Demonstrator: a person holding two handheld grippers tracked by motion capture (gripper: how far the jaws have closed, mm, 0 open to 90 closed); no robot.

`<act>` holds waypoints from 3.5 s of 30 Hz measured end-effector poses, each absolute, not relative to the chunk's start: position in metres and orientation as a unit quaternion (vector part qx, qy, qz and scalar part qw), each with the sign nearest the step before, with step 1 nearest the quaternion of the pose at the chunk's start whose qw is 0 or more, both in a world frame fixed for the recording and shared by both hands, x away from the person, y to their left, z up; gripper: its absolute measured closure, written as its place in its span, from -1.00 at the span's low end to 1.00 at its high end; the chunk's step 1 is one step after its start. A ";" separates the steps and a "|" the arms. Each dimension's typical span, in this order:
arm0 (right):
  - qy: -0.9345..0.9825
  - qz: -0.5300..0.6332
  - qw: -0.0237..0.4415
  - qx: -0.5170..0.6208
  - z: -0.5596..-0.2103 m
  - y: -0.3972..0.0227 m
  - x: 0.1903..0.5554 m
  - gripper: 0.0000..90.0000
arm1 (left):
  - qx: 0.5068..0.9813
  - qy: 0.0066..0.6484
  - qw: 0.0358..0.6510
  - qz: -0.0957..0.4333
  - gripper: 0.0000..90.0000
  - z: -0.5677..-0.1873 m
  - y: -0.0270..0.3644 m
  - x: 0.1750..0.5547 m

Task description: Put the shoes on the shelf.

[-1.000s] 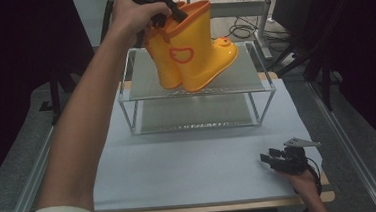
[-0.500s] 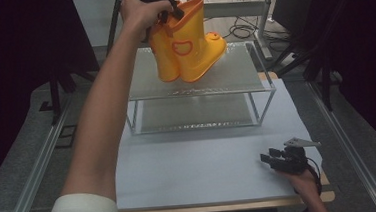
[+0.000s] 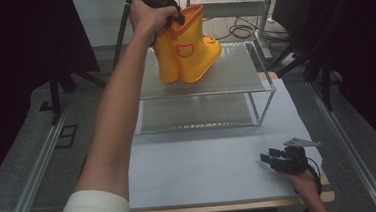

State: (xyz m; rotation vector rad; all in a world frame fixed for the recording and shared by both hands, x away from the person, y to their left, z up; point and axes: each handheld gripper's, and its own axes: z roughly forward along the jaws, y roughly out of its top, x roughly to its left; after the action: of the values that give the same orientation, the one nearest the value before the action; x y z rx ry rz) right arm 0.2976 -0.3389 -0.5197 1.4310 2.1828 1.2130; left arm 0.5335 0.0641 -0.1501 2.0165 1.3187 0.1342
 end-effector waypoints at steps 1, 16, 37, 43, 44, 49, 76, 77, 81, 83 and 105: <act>0.752 0.418 0.132 0.493 -0.520 -0.339 0.298 0.05 | 0.780 0.511 0.357 0.052 0.84 -0.151 0.065 0.534; 0.752 0.419 0.130 0.493 -0.520 -0.339 0.298 0.05 | 0.777 0.525 0.344 0.053 0.83 -0.171 0.068 0.543; 0.753 0.418 0.131 0.492 -0.520 -0.339 0.298 0.05 | 0.773 0.515 0.364 0.068 0.30 -0.171 0.056 0.543; 0.753 0.418 0.131 0.492 -0.520 -0.339 0.298 0.05 | 0.758 0.505 0.400 0.101 0.05 -0.142 0.068 0.530; 0.753 0.418 0.131 0.491 -0.520 -0.339 0.298 0.05 | 0.759 0.499 0.405 0.106 0.05 -0.138 0.070 0.526; 0.753 0.417 0.131 0.491 -0.520 -0.339 0.298 0.05 | 0.757 0.471 0.441 0.105 0.31 -0.127 0.089 0.506; 0.754 0.414 0.137 0.491 -0.519 -0.338 0.297 0.06 | 0.753 0.482 0.448 0.011 1.00 -0.246 0.180 0.462; 0.754 0.414 0.137 0.491 -0.519 -0.338 0.297 0.06 | 0.755 0.482 0.445 0.008 1.00 -0.251 0.178 0.463; 0.755 0.413 0.139 0.490 -0.519 -0.337 0.297 0.04 | 0.764 0.483 0.428 0.004 1.00 -0.269 0.173 0.468; 0.757 0.412 0.142 0.487 -0.519 -0.337 0.297 0.03 | 0.765 0.485 0.423 0.003 1.00 -0.276 0.171 0.470; 0.757 0.416 0.148 0.481 -0.516 -0.337 0.295 0.01 | 0.764 0.520 0.382 0.004 1.00 -0.324 0.160 0.497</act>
State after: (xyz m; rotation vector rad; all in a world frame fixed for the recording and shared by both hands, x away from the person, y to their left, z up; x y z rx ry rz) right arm 0.2945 -0.3374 -0.5163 1.3844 2.1789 1.1957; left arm 0.4967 0.1596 -0.3237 1.9485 1.3279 0.0091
